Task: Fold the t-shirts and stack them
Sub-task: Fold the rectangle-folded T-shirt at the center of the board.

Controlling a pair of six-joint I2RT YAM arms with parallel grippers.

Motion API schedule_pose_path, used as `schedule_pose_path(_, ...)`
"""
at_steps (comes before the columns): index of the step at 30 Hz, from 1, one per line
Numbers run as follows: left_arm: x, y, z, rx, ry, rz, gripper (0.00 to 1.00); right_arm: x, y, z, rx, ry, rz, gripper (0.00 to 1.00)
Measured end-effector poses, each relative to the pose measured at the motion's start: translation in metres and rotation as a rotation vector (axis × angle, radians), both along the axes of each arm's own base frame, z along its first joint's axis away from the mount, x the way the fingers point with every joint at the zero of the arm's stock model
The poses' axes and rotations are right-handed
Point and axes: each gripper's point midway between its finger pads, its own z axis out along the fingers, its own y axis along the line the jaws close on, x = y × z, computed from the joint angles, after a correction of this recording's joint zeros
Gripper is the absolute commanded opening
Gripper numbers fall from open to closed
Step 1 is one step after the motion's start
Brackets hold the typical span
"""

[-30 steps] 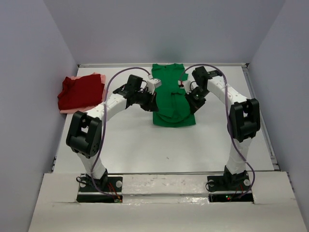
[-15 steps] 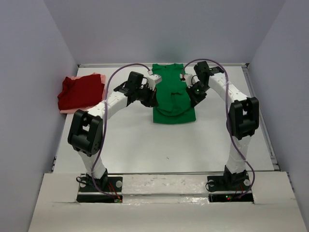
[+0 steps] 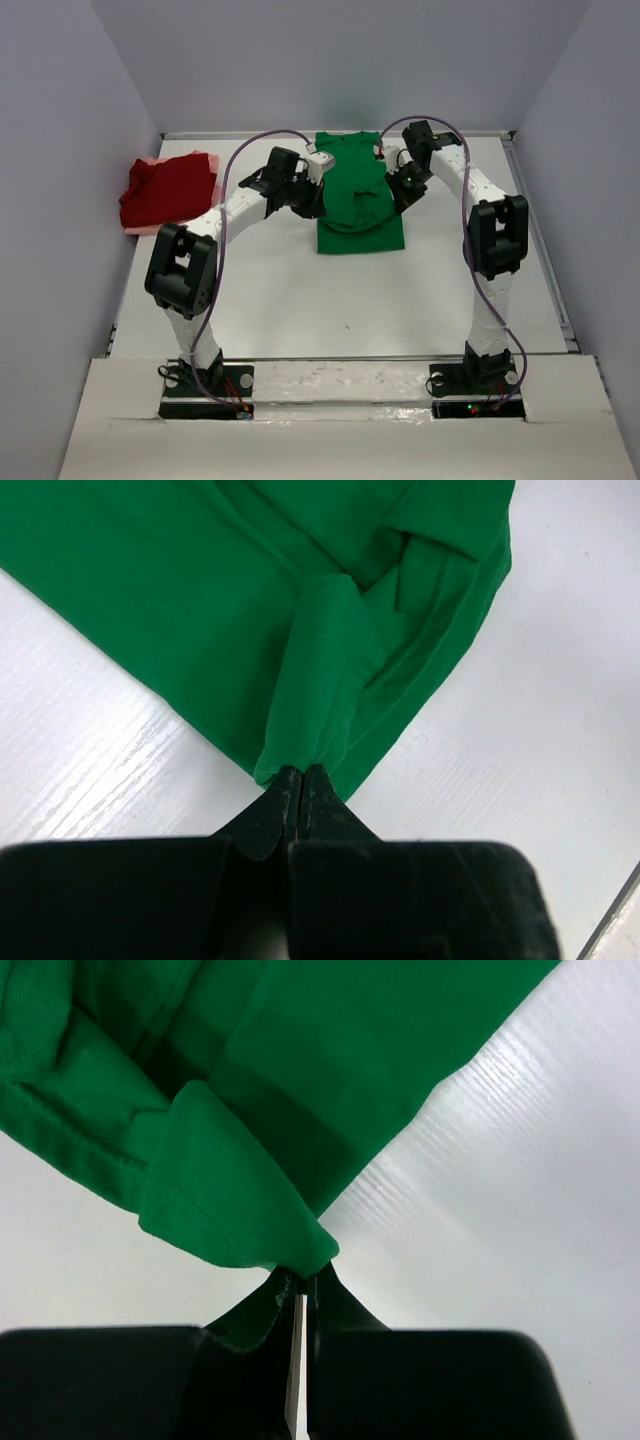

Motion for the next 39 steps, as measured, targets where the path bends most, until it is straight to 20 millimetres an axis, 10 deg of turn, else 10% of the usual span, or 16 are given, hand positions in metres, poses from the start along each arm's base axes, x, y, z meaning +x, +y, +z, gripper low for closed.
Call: schedule_pose_path(39, 0.057, 0.001, -0.028, 0.084, -0.08, 0.116, 0.0, 0.071, -0.009, -0.046, -0.01, -0.034, 0.004, 0.0)
